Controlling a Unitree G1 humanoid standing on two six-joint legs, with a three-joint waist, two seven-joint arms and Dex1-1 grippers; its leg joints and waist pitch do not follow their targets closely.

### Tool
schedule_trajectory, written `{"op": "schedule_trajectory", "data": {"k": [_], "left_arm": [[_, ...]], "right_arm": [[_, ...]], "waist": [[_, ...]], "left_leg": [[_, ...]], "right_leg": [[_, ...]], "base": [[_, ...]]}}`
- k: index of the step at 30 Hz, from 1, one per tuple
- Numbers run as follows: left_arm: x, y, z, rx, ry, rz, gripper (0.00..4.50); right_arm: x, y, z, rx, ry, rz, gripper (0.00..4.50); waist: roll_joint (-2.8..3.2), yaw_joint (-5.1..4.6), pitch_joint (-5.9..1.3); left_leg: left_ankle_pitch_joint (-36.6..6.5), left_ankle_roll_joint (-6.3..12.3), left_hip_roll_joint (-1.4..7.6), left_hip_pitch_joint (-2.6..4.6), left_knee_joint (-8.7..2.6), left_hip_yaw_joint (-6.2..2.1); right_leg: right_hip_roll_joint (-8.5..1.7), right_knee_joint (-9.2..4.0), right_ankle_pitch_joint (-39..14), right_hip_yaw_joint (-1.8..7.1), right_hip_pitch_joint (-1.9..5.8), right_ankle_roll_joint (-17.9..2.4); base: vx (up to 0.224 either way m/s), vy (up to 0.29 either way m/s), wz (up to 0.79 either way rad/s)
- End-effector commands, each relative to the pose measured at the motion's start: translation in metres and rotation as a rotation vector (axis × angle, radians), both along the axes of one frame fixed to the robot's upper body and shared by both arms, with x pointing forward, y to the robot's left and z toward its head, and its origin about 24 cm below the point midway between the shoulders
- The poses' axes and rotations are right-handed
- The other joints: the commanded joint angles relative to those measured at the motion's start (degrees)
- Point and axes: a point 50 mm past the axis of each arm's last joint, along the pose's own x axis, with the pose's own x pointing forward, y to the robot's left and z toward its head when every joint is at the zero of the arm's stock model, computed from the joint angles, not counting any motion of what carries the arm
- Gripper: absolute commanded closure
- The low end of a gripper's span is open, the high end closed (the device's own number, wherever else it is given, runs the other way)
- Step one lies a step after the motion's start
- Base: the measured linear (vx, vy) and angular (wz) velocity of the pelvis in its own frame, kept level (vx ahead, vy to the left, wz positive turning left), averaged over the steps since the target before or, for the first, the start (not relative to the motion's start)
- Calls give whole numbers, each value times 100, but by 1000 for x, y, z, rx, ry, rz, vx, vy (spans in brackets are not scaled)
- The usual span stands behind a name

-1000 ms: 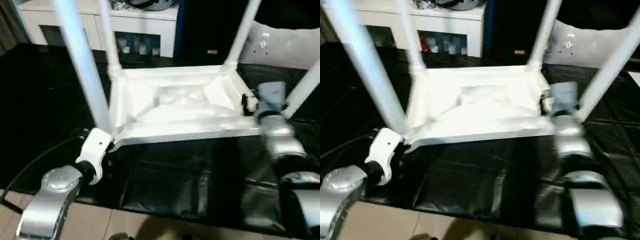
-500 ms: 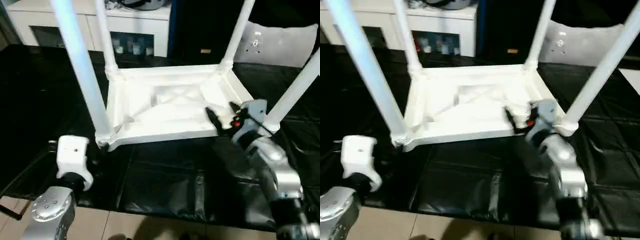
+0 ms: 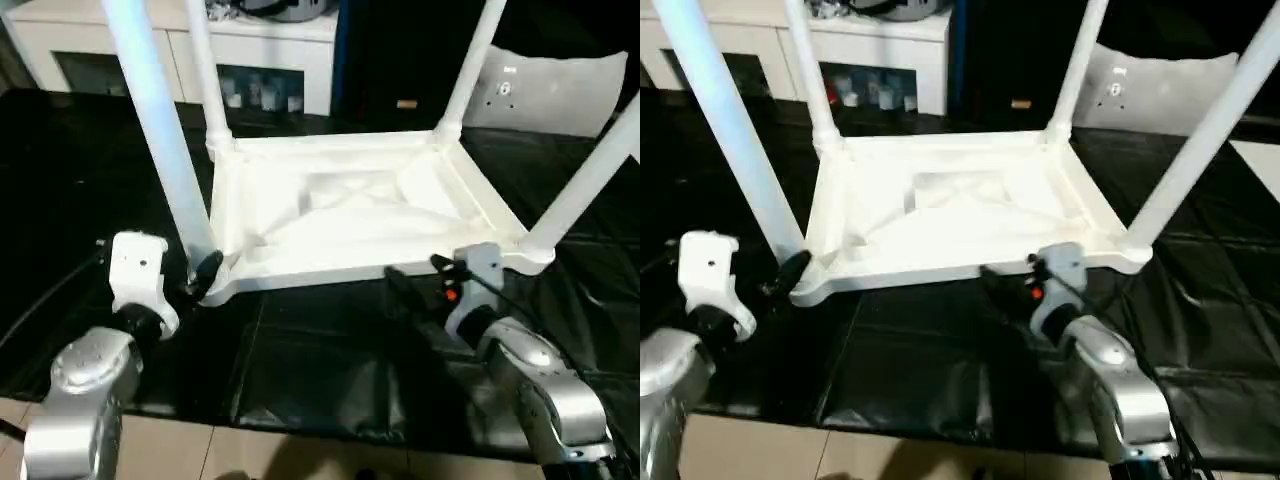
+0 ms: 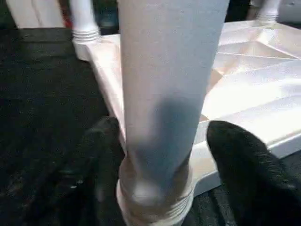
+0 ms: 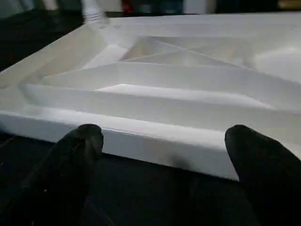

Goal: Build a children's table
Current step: Rotate table base

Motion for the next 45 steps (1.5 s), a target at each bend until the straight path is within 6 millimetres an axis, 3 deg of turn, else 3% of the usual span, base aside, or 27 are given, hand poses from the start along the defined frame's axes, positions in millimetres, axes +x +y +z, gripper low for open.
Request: {"op": "schedule_trajectory", "data": {"k": [1, 7, 8, 9, 12, 14, 17, 18, 24, 26, 28, 29, 31, 33, 34, 35, 41, 45], "left_arm": [[6, 7, 2, -3, -5, -38, 93], [18, 15, 12, -42, -26, -154, 67], [20, 15, 14, -51, -29, -194, 40], [22, 15, 16, -62, -30, -225, 38], [30, 12, 19, -86, -40, -305, 29], [35, 6, 21, -122, -37, -364, 13], [36, -1, 21, -139, -23, -425, 13], [35, -6, 20, -154, -15, -464, 13], [12, -28, 20, -239, 51, -685, 13], [-2, -36, 19, -266, 101, -777, 13], [-13, -43, 16, -281, 144, -841, 13], [-16, -45, 16, -285, 154, -857, 13], [-21, -51, 14, -297, 170, -887, 13], [-30, -69, 11, -329, 192, -950, 13], [-30, -70, 11, -331, 193, -952, 13], [-32, -84, 12, -356, 188, -989, 13], [-32, -105, 13, -369, 174, -1028, 13], [-31, -119, 14, -382, 166, -1066, 13]], "right_arm": [[0, 2, 3, 4, 0, 28, 0], [5, -2, -6, -59, 47, -32, 0], [7, -5, -10, -103, 66, -51, 0], [9, -7, -14, -136, 79, -60, 0], [11, -11, -25, -172, 170, -91, 0], [16, -12, -29, -207, 182, -101, 0], [21, -11, -33, -231, 188, -92, 0], [24, -10, -34, -242, 188, -97, 0], [41, -5, -35, -229, 152, -147, 0], [47, -2, -34, -229, 136, -163, 0], [50, 1, -32, -220, 126, -158, 0], [51, 3, -32, -218, 124, -153, 0], [52, 6, -31, -219, 119, -140, 0], [55, 13, -31, -221, 108, -115, 0], [55, 14, -32, -221, 108, -114, 0], [56, 18, -31, -223, 99, -104, 0], [60, 27, -30, -222, 81, -78, 0], [63, 37, -27, -207, 66, -46, 0]], "waist": [[65, 28, -338], [59, 42, -343], [19, 41, -333], [48, 48, -324], [23, 49, -323], [43, 56, -318], [47, 53, -331], [26, 52, -334], [39, 24, -330], [36, 8, -315], [27, -20, -300], [-10, -67, -287], [13, -72, -280], [-23, -88, -277], [-5, -83, -276], [-17, -99, -272], [-63, -180, -311], [-53, -207, -337]], "left_leg": [[-1317, 214, 133, 0, -459, -12], [-1165, 172, 132, 14, -465, -5], [-1158, 153, 134, 18, -470, 3], [-1245, 106, 117, 34, -472, 7], [-1312, 54, 117, 51, -470, 6], [-1394, 16, 123, 56, -477, 4], [-1285, -18, 131, 51, -472, 5], [-1216, -5, 138, 47, -469, 12], [-1205, -29, 148, 46, -477, 26], [-1426, -39, 146, 84, -474, 39], [-1525, -53, 136, 38, -491, 26], [-1682, -38, 125, 81, -476, 39], [-1747, -37, 126, 95, -472, 34], [-1748, -31, 127, 79, -472, 30], [-1771, -40, 127, 93, -472, 31], [-1788, -51, 124, 83, -474, 23], [-1572, -6, 114, 38, -448, 35], [-1322, 34, 122, 25, -426, 53]], "right_leg": [[-224, -399, -1809, 253, 274, -561], [-240, -332, -1589, 264, 310, -798], [-239, -340, -1627, 269, 306, -807], [-243, -342, -1787, 269, 294, -821], [-252, -344, -1877, 276, 298, -816], [-274, -357, -1998, 278, 306, -782], [-284, -334, -1823, 284, 325, -844], [-288, -319, -1722, 290, 335, -873], [-296, -275, -1658, 292, 349, -1054], [-282, -294, -1893, 297, 327, -988], [-281, -301, -2122, 284, 358, -904], [-266, -354, -2469, 281, 309, -775], [-271, -373, -2642, 282, 286, -726], [-267, -386, -2806, 276, 286, -621], [-268, -402, -2863, 273, 274, -598], [-255, -406, -2893, 268, 277, -551], [-254, -379, -2614, 277, 304, -538], [-249, -325, -2149, 294, 310, -730]], "base": [[0, 0, 0], [0, 0, 0], [0, 0, 0], [0, 0, 0], [0, 0, 0], [0, 0, 0], [0, 0, 0], [0, 0, 0], [0, 0, 0], [0, 0, 0], [0, 0, 0], [0, 0, 0], [0, 0, 0], [0, 0, 0], [0, 0, 0], [0, 0, 0], [0, 0, 0], [0, 0, 0]]}}
